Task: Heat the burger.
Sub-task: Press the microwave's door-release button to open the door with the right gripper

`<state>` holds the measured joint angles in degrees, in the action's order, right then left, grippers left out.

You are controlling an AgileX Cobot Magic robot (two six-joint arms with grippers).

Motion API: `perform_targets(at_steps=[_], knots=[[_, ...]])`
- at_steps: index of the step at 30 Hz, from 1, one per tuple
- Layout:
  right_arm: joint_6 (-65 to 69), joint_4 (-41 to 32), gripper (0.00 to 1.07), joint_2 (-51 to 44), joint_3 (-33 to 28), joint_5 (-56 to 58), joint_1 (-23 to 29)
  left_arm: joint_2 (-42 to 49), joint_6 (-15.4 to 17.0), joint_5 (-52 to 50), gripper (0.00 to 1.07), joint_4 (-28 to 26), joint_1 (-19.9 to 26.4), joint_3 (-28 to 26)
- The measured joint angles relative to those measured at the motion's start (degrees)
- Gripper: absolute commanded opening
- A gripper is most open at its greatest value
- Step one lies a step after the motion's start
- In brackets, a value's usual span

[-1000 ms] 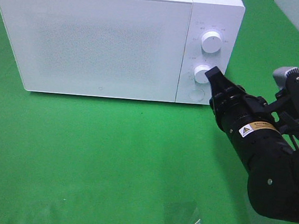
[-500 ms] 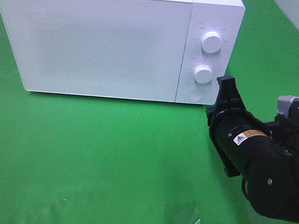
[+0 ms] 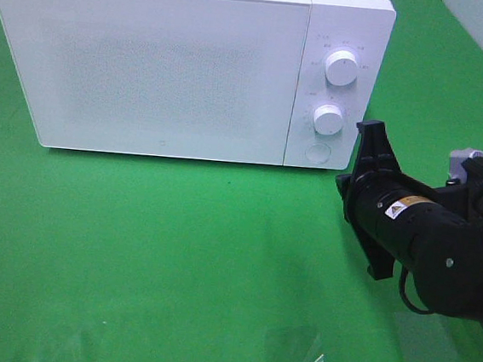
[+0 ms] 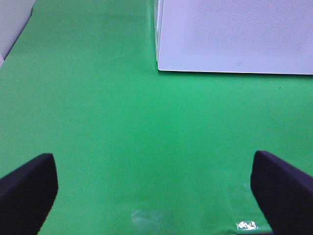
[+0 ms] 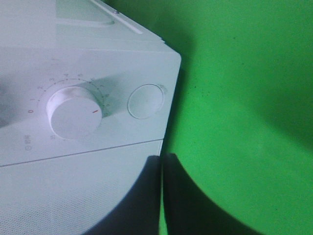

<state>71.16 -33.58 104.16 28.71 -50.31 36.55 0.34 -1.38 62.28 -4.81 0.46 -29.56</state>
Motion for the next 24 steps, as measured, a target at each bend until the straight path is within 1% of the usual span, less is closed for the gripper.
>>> perform_targets(at_steps=[1, 6, 8, 9, 10, 13, 16, 24], knots=[[0.6, 2.2, 0.0, 0.5, 1.0, 0.7, -1.4, 0.0, 0.0, 0.0, 1.01, 0.0, 0.0, 0.0], [2.3, 4.9, 0.0, 1.8, 2.6, 1.0, -3.3, 0.0, 0.0, 0.0, 1.01, 0.0, 0.0, 0.0], [6.5, 9.3, 0.0, 4.6, 4.6, 1.1, -5.2, 0.0, 0.0, 0.0, 1.01, 0.0, 0.0, 0.0], [6.5, 9.3, 0.0, 4.6, 4.6, 1.1, -5.2, 0.0, 0.0, 0.0, 1.01, 0.0, 0.0, 0.0], [8.4, 11.5, 0.0, 6.3, 5.6, 1.3, -5.6, 0.0, 0.0, 0.0, 1.01, 0.0, 0.0, 0.0], [9.3, 12.3, 0.0, 6.9, 6.2, 1.3, -5.7, 0.0, 0.0, 0.0, 1.01, 0.0, 0.0, 0.0], [11.0, 14.4, 0.0, 9.6, 8.5, 1.4, -6.2, 0.0, 0.0, 0.0, 1.01, 0.0, 0.0, 0.0], [11.8, 15.0, 0.0, 13.1, 12.0, 1.3, -6.6, 0.0, 0.0, 0.0, 1.01, 0.0, 0.0, 0.0]])
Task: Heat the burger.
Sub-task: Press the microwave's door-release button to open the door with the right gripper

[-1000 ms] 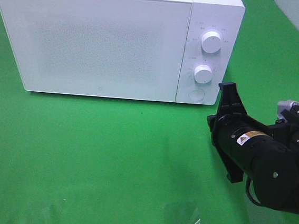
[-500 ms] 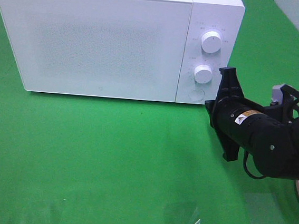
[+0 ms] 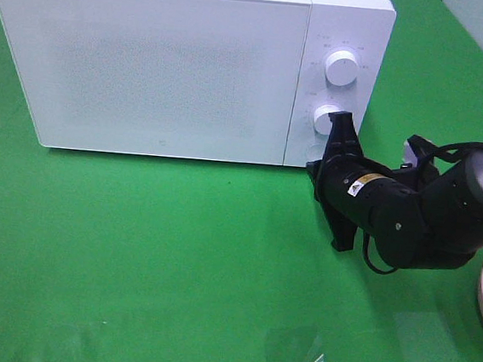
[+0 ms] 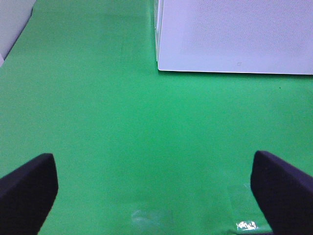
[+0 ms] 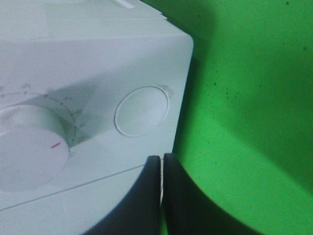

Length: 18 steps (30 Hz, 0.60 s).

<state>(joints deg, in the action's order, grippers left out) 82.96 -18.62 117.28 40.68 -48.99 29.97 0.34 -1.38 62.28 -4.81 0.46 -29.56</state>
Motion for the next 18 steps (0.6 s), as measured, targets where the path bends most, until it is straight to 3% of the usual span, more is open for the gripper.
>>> perform_targets(at_steps=[18], knots=[[-0.1, 1.4, 0.0, 2.6, 4.9, -0.9, -3.4, 0.0, 0.0, 0.0, 1.01, 0.0, 0.0, 0.0]])
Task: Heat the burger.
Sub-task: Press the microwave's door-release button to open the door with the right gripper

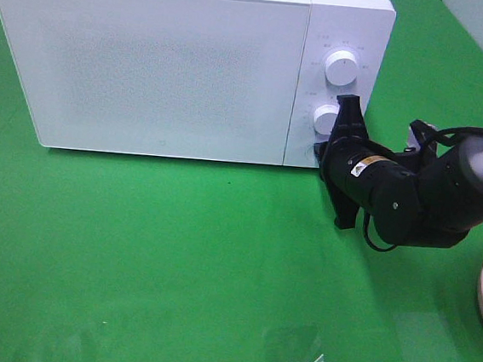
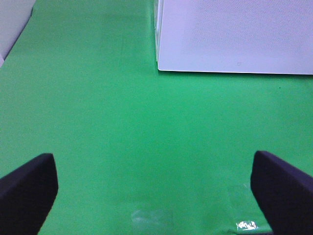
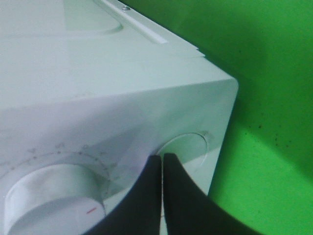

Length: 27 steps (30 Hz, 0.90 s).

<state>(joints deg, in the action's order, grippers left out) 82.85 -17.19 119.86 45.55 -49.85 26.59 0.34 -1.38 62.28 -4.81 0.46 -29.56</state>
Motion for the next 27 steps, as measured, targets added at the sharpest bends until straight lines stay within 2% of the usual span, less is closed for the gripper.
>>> perform_targets(at_steps=[17, 27], knots=[[1.5, 1.2, 0.0, 4.1, 0.1, -8.3, -0.2, 0.0, 0.0, 0.0, 1.01, 0.0, 0.0, 0.0], [1.0, -0.9, 0.0, 4.4, 1.0, -8.3, 0.4, 0.0, 0.0, 0.0, 1.01, 0.0, 0.0, 0.0]])
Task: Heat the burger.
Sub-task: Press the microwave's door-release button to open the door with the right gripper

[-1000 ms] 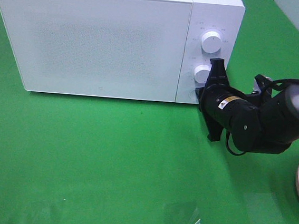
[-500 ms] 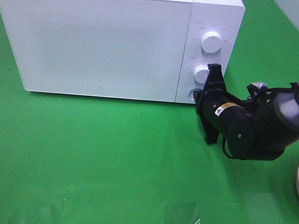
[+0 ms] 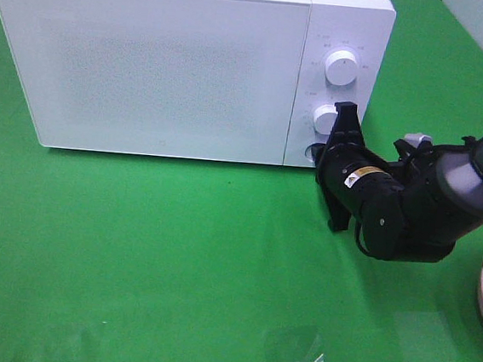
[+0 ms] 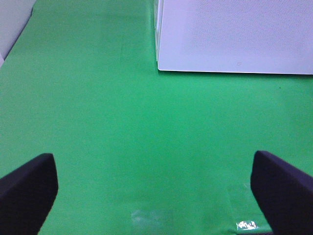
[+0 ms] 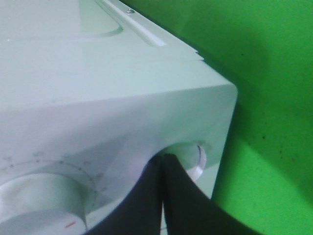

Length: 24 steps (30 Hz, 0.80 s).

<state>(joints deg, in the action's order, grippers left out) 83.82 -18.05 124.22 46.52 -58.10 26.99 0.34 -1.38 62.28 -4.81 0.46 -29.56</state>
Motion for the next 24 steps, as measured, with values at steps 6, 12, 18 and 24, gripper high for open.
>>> perform_targets(at_steps=[6, 12, 18, 24], knots=[[-3.4, -2.9, 0.0, 0.7, 2.0, 1.4, 0.7, 0.0, 0.0, 0.0, 1.01, 0.0, 0.0, 0.0], [-4.2, -4.9, 0.0, 2.7, 4.2, 1.7, 1.2, 0.0, 0.0, 0.0, 1.01, 0.0, 0.0, 0.0], [-4.8, -6.1, 0.0, 3.1, 4.5, 1.7, 1.4, 0.0, 0.0, 0.0, 1.01, 0.0, 0.0, 0.0], [-5.0, -6.4, 0.0, 3.1, 4.5, 1.6, 1.6, 0.0, 0.0, 0.0, 1.01, 0.0, 0.0, 0.0]])
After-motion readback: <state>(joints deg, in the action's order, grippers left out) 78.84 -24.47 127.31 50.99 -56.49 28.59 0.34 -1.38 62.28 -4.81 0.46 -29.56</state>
